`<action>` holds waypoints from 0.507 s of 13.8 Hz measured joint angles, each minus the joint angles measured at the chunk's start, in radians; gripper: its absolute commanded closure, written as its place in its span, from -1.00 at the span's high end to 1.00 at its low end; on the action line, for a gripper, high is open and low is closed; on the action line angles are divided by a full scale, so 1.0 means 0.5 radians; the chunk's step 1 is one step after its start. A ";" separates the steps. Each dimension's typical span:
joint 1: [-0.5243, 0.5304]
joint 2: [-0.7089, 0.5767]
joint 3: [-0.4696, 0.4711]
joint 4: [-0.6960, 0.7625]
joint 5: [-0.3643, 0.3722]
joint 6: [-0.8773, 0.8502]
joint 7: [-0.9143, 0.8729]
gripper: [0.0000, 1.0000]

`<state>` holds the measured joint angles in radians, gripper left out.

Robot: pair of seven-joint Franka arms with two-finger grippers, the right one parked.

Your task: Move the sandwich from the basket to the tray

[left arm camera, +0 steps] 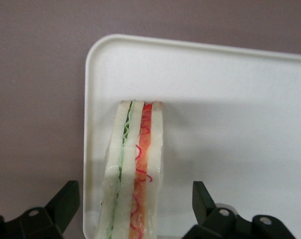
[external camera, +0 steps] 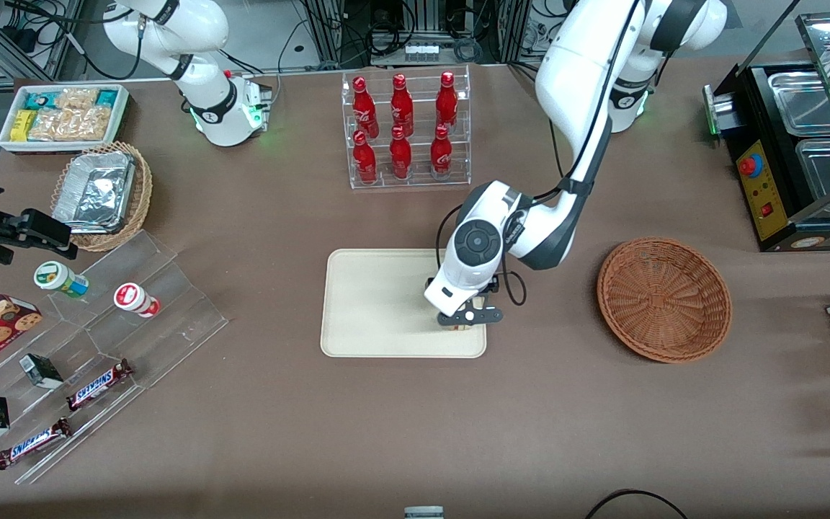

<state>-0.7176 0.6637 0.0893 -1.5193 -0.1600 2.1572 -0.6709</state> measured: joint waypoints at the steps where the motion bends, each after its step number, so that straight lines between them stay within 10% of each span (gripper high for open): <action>1: 0.018 -0.053 0.012 0.011 0.000 -0.053 -0.025 1.00; 7: 0.383 -0.384 0.041 0.024 0.015 -0.476 0.389 1.00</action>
<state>-0.5260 0.4716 0.1100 -1.5071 -0.1527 1.9193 -0.4765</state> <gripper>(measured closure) 0.000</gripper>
